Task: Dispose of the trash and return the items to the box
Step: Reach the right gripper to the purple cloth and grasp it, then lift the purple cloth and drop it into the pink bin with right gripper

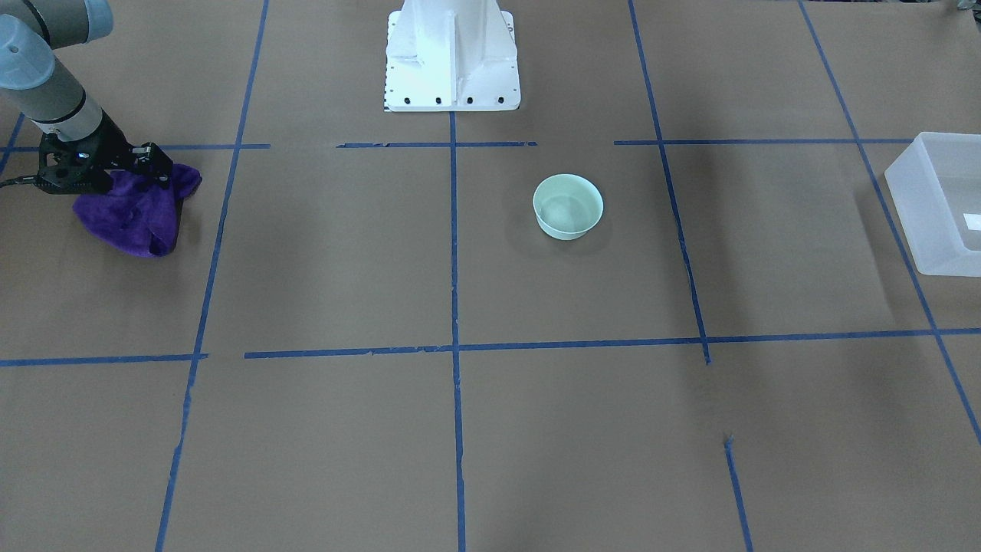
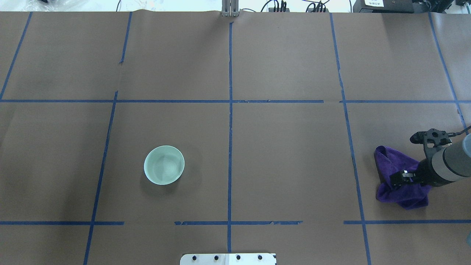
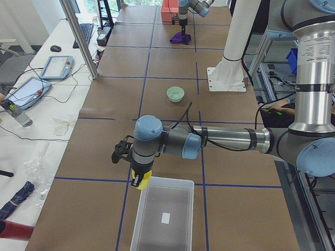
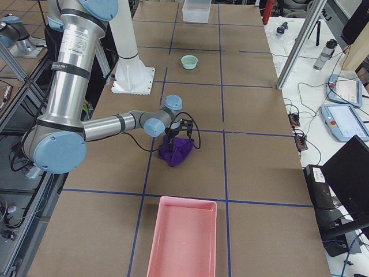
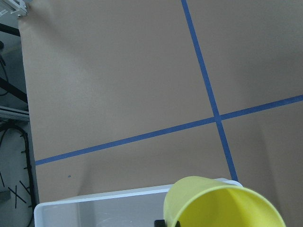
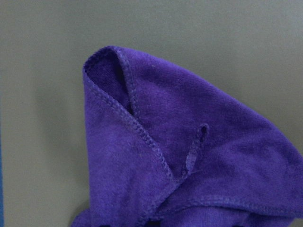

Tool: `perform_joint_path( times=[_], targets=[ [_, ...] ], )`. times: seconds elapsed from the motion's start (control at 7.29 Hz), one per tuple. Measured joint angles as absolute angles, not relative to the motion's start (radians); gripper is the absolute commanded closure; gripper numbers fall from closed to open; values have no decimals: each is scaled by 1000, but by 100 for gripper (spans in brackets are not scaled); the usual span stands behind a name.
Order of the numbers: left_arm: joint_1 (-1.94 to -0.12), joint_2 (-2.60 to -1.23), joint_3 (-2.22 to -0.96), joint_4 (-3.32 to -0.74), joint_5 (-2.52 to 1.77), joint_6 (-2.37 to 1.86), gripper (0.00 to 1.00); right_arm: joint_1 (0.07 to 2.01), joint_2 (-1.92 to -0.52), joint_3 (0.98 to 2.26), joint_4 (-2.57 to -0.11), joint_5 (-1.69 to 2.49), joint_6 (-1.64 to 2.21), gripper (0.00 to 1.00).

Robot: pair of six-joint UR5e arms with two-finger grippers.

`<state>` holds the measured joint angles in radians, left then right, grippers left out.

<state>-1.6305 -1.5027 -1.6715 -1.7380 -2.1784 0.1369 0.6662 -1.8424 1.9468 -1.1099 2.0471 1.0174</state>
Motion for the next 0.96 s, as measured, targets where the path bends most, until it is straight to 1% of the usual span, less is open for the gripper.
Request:
perform_joint_path(
  times=[0.14,0.55,0.96],
  targets=[
    [-1631,-1509,-1640,-1745,-2180,137,100,666,-1847,1947,-1110,2048,1017,100],
    [-1629,-1514,-1590,-1768,-2183,134,100,672,-1875,1973,-1109,2045,1018,100],
    [-1629,-1514,-1562,-1770,-2185,126,100,748,-1919,2062,-1109,2055,1012,100]
  ],
)
